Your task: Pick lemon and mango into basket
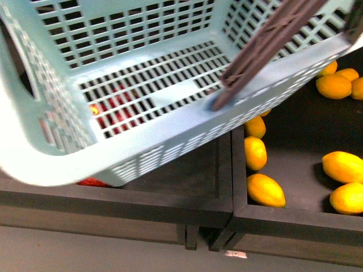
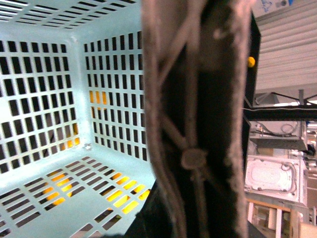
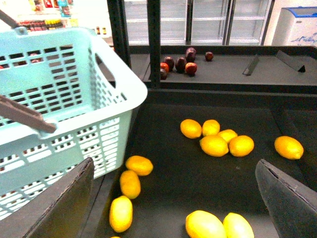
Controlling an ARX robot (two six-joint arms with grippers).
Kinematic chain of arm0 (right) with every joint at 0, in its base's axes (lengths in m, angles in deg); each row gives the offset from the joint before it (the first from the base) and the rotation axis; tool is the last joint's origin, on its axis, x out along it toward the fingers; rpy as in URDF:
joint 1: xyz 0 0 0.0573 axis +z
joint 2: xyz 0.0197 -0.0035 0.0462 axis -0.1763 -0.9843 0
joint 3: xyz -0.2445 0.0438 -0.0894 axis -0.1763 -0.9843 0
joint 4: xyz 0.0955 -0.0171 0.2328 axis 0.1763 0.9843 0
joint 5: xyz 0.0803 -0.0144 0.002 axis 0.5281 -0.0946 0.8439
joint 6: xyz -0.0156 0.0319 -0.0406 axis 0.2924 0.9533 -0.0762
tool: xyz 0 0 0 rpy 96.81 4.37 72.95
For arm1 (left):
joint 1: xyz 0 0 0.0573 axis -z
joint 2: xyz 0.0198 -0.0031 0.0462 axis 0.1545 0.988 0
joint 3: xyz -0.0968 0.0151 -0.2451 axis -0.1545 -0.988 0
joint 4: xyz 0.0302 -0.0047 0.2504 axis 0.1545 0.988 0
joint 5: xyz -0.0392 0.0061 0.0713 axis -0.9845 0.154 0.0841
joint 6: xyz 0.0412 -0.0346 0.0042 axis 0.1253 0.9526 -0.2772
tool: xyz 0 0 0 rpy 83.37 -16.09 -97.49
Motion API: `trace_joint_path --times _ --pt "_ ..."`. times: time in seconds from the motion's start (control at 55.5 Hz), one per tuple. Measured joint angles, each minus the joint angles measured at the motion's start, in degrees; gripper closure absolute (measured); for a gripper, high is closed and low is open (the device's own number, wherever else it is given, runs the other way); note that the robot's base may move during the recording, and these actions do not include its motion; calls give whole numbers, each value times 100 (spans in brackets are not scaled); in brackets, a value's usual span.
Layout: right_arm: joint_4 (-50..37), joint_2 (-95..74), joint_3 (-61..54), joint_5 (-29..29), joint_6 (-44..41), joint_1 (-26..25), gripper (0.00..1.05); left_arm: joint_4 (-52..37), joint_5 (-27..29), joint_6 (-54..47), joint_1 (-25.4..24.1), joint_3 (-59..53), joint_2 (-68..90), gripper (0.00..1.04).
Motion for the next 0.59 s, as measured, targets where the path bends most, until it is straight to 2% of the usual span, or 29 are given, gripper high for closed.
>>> trace_joint_path --times 0.216,0.595 --pt "0 0 0 -2 0 0 9 -127 -323 50 413 68 0 101" --pt "2 -2 0 -2 2 0 9 -127 -177 33 358 70 0 101"
